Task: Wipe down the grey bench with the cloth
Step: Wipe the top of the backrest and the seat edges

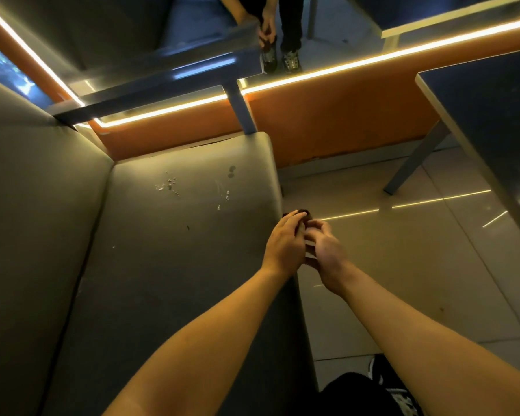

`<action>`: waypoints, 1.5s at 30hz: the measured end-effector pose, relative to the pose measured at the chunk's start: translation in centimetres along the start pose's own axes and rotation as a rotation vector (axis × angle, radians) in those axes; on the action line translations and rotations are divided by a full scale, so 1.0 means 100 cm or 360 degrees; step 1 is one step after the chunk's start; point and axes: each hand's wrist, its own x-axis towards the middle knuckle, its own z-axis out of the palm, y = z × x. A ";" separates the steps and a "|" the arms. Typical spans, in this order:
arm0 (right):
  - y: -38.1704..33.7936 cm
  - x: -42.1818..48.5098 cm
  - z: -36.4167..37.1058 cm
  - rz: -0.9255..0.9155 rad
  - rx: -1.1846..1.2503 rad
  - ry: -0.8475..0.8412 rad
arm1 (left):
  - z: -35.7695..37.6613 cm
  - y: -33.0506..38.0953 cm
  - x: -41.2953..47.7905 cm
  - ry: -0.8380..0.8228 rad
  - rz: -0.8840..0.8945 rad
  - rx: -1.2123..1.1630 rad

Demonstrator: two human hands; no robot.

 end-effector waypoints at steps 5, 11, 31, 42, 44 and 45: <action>-0.002 0.006 0.024 -0.0201 0.0324 -0.0127 | -0.020 0.014 -0.002 -0.0104 -0.0200 -0.0850; 0.007 0.032 0.046 -0.0913 -0.1044 0.0141 | -0.057 -0.015 0.011 0.0335 0.0105 -0.0194; 0.004 0.159 0.050 -0.0047 -0.0625 0.0245 | -0.028 -0.041 0.040 0.0420 -0.0144 0.1165; 0.017 0.120 0.051 -0.0047 -0.0531 0.0486 | -0.030 -0.036 0.039 0.0358 -0.0234 0.1224; 0.008 0.133 0.053 -0.0072 -0.0545 0.0485 | -0.032 -0.035 0.041 0.0347 -0.0230 0.1267; 0.005 0.140 0.053 -0.0069 -0.0549 0.0473 | -0.035 -0.034 0.044 0.0350 -0.0205 0.1283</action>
